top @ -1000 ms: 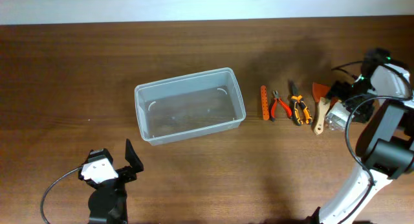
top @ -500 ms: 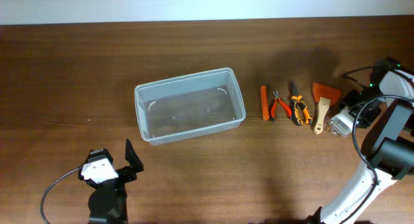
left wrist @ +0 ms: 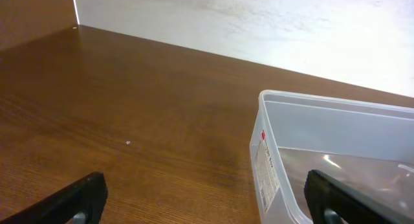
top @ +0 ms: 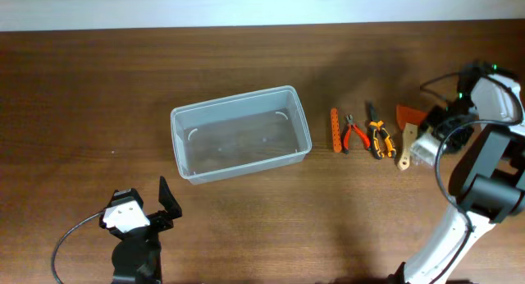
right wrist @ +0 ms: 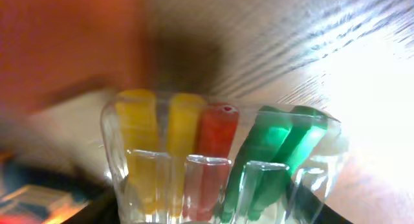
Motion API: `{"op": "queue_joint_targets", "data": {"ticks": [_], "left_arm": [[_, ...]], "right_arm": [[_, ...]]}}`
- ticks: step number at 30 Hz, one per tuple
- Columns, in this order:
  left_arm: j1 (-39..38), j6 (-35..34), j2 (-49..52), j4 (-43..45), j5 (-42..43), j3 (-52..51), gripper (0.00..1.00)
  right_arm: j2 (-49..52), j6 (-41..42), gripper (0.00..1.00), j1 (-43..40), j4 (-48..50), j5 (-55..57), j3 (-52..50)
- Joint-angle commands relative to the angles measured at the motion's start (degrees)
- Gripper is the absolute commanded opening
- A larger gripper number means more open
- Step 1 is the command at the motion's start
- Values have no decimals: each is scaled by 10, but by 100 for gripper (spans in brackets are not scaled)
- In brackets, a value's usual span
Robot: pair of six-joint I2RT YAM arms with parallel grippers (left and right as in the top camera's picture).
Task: Pack container
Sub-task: 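Carry the marker box into the container and release it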
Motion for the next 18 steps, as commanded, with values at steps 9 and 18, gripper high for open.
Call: {"op": "queue_joint_targets", "data": {"ticks": [9, 18], "left_arm": [[-2, 5, -3, 0, -2, -2, 99], [-2, 5, -3, 0, -2, -2, 99]], "right_arm": [[-250, -91, 59, 302, 39, -35, 74], [-177, -338, 60, 539, 94, -25, 73]]}}
